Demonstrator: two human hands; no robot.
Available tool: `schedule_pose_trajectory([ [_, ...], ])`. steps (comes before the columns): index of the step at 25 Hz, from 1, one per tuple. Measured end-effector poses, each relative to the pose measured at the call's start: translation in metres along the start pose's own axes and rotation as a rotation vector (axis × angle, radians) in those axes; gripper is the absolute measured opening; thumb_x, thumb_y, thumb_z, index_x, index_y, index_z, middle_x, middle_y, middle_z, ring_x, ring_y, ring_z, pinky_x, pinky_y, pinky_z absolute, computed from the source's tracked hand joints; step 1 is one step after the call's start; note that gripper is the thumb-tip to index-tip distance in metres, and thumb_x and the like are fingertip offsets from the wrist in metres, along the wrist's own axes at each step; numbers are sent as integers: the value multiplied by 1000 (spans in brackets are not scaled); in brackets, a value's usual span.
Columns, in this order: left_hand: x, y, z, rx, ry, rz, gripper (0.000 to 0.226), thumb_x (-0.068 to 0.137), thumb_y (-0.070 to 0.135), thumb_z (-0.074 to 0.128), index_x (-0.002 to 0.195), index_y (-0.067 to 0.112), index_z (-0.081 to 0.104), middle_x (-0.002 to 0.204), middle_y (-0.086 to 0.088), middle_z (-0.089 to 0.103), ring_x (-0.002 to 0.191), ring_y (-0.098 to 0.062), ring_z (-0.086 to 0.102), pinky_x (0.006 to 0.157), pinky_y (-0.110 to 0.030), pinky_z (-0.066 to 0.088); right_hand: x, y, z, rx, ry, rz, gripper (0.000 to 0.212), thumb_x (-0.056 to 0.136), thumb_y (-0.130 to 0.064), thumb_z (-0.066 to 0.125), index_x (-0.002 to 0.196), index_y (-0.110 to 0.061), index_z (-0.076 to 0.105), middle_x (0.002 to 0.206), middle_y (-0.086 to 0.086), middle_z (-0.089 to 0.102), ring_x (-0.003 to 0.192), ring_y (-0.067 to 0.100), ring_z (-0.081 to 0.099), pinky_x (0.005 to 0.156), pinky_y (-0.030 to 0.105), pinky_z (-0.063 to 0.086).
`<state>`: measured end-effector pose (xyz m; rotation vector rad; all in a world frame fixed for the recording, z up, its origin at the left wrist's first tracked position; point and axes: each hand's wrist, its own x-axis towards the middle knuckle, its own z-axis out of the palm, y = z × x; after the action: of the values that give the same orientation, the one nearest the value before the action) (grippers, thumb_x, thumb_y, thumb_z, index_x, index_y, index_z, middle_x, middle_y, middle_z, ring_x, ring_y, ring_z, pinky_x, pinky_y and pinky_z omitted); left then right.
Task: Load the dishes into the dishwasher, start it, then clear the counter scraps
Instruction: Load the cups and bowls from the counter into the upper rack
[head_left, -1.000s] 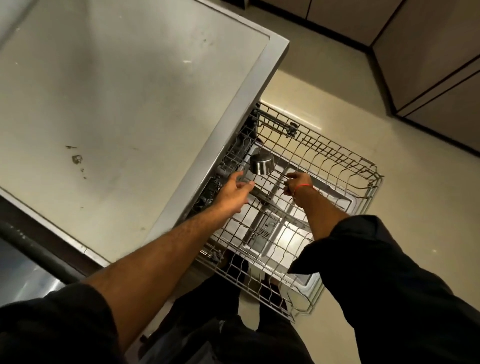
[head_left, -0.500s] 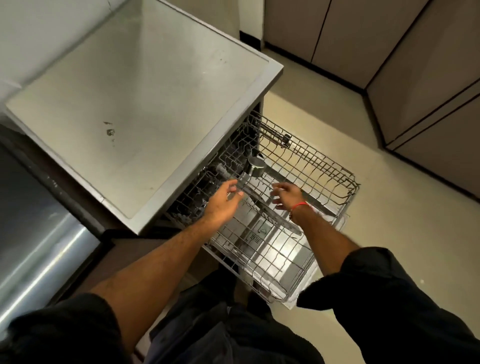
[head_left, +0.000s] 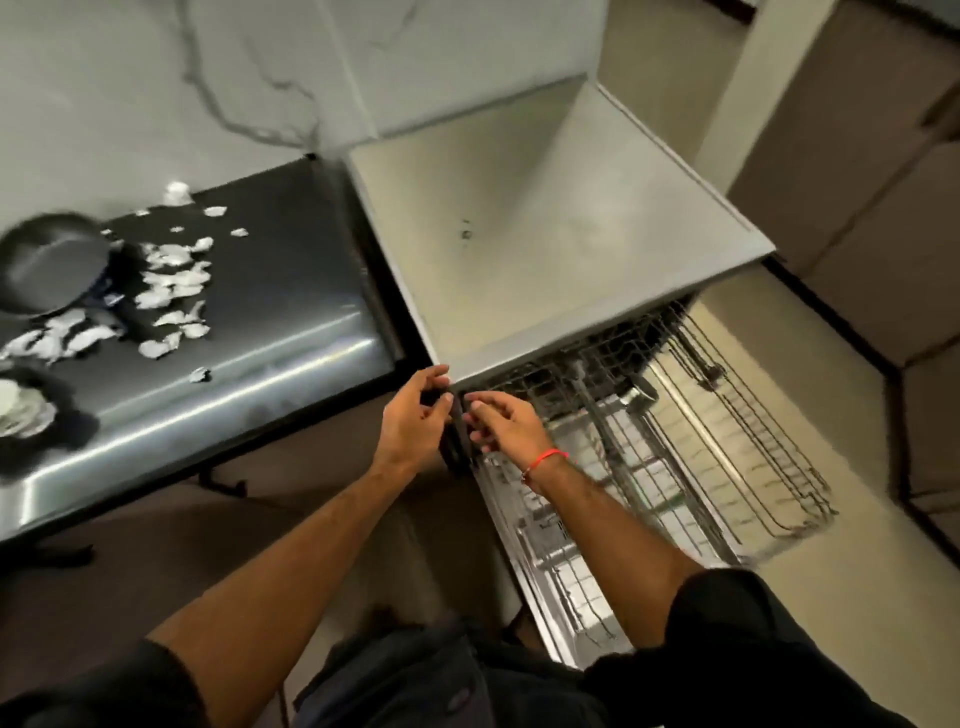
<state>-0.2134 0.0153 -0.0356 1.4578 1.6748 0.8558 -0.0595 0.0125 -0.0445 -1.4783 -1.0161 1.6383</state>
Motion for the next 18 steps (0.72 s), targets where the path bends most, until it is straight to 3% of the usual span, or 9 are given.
schedule_pose_trajectory([
  [4,-43,-47,-103,-39,257,-5,39,96,7,64,133,16,60,113,3,68,89,-10,69,77,-33,62,-4,-16,109,-145,-221,-95,25,100,-14,54,121,-7,65,97,9,70,67,10,60,59,25,45],
  [7,-85,-86,-175,-93,402,-64,39,97,8,64,133,20,60,112,3,68,92,-13,70,74,-28,61,-13,-20,193,-170,-350,-141,22,100,-14,54,118,-11,66,96,9,71,65,10,61,58,23,46],
  [11,-155,-151,-277,-100,626,-203,38,95,15,67,131,26,61,102,12,69,65,-5,62,70,-35,61,-47,-9,323,-187,-539,-145,23,100,-14,55,117,-6,67,97,12,71,77,15,65,66,26,54],
  [14,-203,-196,-337,-116,764,-273,37,94,20,69,129,29,62,99,13,69,62,-10,61,69,-37,61,-77,6,411,-232,-659,-147,21,100,-15,55,117,-10,67,101,12,70,78,21,67,72,36,58],
  [18,-261,-239,-395,-133,912,-331,36,93,25,70,127,34,62,97,16,68,67,-3,61,64,-19,55,-112,23,507,-261,-781,-132,17,99,-15,56,112,-17,67,104,8,70,79,18,70,68,29,59],
])
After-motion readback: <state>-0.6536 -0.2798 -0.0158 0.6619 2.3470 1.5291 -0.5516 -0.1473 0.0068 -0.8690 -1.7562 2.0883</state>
